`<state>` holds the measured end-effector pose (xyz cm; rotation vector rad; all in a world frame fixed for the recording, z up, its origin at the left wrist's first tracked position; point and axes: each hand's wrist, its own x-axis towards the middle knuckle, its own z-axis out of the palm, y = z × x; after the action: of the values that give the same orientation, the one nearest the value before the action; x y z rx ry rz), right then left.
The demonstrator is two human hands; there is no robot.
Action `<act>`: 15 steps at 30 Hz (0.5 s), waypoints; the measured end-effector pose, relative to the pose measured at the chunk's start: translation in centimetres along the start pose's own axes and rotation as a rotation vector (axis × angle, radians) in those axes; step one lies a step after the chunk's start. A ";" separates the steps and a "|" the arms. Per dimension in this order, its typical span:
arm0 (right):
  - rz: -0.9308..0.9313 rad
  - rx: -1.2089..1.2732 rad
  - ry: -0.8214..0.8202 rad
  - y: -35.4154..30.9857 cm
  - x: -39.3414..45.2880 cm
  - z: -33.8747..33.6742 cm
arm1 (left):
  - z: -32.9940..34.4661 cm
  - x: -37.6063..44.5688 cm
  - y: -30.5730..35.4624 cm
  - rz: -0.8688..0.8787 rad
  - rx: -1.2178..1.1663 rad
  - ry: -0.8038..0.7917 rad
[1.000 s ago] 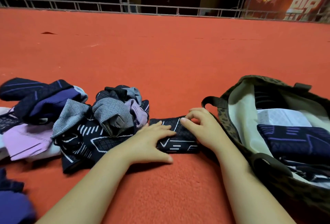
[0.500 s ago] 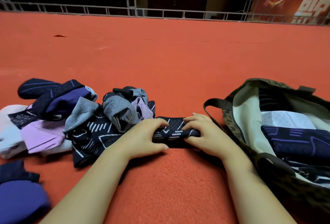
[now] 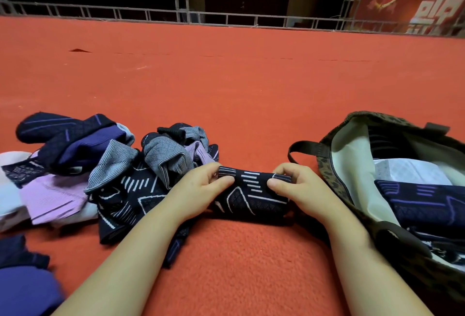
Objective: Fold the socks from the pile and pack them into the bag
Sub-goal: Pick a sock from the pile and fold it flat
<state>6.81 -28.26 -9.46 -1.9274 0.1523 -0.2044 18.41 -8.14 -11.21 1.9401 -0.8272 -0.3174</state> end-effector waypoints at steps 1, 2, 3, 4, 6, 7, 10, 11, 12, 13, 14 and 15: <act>0.009 0.009 0.007 0.1 0.1 0.0 | 0.0 0.0 0.1 -0.006 -0.001 0.010; 0.024 0.021 0.014 0.2 0.3 0.2 | 0.1 0.0 0.0 -0.009 0.010 0.017; 0.040 0.017 0.026 0.4 0.4 0.3 | 0.2 0.1 0.0 -0.010 0.041 0.024; 0.058 -0.031 0.046 0.6 0.5 0.5 | 0.2 0.1 -0.1 -0.010 0.108 0.035; 0.062 -0.273 0.081 1.0 0.6 0.6 | 0.3 0.0 0.0 0.015 0.255 0.044; 0.058 -0.399 0.074 1.2 0.7 0.7 | 0.4 0.0 0.0 0.033 0.308 0.032; 0.070 -0.623 -0.055 1.0 0.7 0.8 | 0.7 0.1 -0.3 0.083 0.530 -0.071; 0.078 -0.677 -0.098 1.0 0.7 0.8 | 0.7 0.0 -0.2 0.077 0.588 -0.108; 0.094 -0.711 -0.128 1.0 0.7 0.8 | 0.7 0.0 -0.1 0.058 0.630 -0.146; 0.118 -0.715 -0.150 0.8 0.7 0.8 | 0.6 0.0 0.1 0.041 0.657 -0.183; 0.147 -0.700 -0.171 0.6 0.6 0.7 | 0.6 -0.1 0.4 0.035 0.674 -0.219; 0.172 -0.680 -0.192 0.3 0.5 0.6 | 0.5 -0.2 0.6 0.035 0.687 -0.249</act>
<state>7.41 -27.93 -9.93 -2.5776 0.2840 0.1737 17.74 -8.58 -10.94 2.5484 -1.2489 -0.2773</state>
